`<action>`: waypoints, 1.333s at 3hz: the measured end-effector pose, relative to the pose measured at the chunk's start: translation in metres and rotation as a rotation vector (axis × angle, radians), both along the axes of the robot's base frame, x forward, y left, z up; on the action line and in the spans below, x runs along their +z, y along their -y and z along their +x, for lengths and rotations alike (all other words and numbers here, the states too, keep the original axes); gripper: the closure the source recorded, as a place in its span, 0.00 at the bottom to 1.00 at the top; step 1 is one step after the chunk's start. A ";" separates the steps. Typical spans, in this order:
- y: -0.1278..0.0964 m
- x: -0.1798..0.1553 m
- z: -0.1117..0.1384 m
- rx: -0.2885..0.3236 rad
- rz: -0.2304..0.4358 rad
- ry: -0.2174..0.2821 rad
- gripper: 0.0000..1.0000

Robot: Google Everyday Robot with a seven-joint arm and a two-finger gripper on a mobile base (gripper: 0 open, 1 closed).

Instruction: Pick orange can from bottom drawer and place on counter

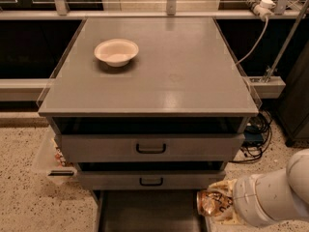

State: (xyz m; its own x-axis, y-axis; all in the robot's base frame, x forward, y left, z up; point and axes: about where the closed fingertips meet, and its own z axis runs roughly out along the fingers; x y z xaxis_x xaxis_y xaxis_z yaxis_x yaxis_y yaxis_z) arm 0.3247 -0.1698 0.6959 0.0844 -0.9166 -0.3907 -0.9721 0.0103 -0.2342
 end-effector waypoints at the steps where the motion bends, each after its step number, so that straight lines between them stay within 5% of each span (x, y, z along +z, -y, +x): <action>1: -0.003 0.017 0.006 0.003 0.027 0.027 1.00; 3: -0.057 0.161 0.059 0.146 0.114 0.308 1.00; 4: -0.057 0.161 0.059 0.146 0.114 0.308 1.00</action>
Offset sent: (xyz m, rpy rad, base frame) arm 0.0773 0.0732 0.1904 0.1672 -0.3660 0.1996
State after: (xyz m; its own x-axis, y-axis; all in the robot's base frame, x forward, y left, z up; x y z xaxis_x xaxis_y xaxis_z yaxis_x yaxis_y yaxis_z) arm 0.3838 -0.1126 0.8574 0.3409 -0.8383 -0.4256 -0.8492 -0.0804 -0.5219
